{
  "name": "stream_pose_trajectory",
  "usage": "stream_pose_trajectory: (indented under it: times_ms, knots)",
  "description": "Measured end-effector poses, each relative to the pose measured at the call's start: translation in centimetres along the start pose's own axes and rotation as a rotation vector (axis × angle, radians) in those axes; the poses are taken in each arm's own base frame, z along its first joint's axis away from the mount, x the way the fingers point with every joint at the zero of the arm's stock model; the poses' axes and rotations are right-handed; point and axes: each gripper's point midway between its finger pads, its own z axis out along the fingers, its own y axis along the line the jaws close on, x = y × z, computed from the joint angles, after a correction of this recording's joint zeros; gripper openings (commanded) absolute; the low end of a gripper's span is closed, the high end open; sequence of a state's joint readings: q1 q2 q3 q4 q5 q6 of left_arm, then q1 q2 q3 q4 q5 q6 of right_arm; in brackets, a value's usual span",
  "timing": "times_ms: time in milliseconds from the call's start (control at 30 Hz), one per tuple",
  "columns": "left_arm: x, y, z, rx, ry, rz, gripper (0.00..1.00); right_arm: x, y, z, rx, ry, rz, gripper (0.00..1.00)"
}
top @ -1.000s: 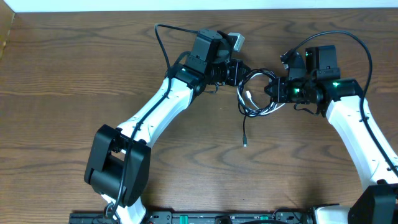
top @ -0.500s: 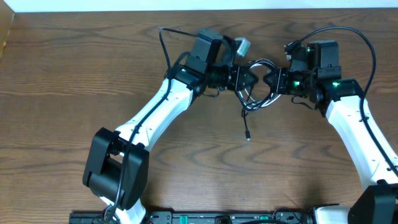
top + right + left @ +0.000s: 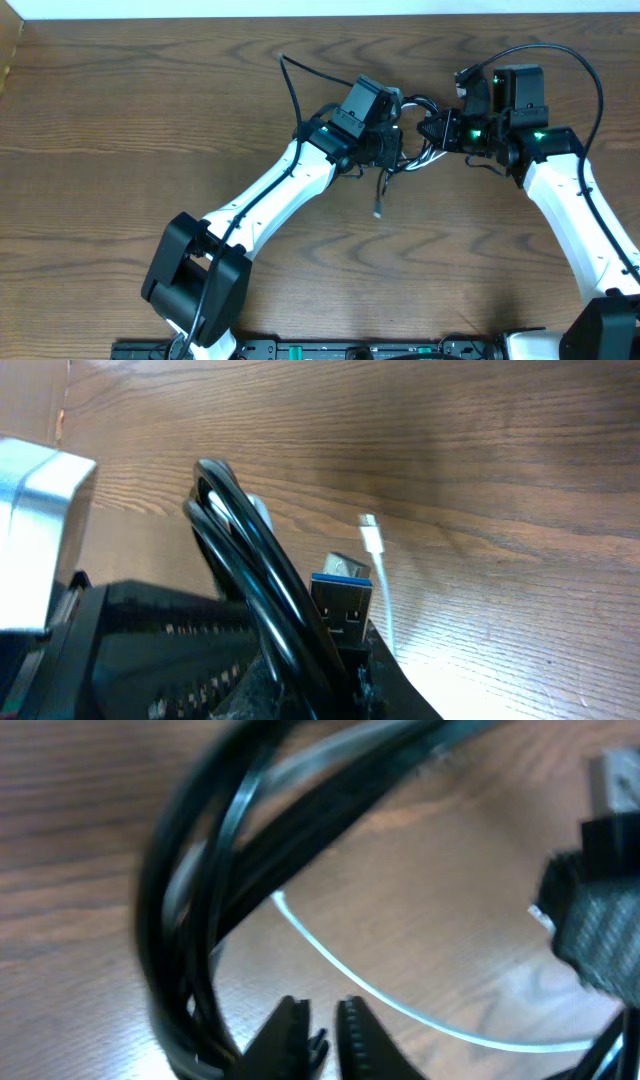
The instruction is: Untangle cables
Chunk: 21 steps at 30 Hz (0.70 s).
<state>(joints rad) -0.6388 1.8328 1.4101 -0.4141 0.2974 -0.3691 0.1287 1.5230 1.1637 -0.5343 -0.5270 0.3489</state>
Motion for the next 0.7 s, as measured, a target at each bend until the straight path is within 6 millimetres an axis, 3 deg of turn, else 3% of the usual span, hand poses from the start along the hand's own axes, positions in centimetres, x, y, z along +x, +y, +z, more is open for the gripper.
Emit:
stream_pose_trajectory:
  times_ms: [200, 400, 500, 700]
  knots:
    - [-1.0, -0.1, -1.9, -0.031, -0.052, 0.049, 0.43, 0.0, 0.0, 0.0, -0.002, 0.000, 0.003, 0.01]
    - [-3.0, -1.8, -7.9, -0.021, -0.174, 0.093, 0.56, -0.1, -0.1, 0.0, 0.003, -0.004, 0.004, 0.01]
    - [-3.3, -2.2, -9.9, -0.019, -0.198, 0.094, 0.57, -0.1, -0.1, 0.0, 0.003, -0.004, 0.004, 0.01]
    - [-3.1, 0.0, -8.6, -0.062, -0.156, 0.057, 0.63, 0.1, 0.1, 0.0, -0.008, 0.004, 0.006, 0.01]
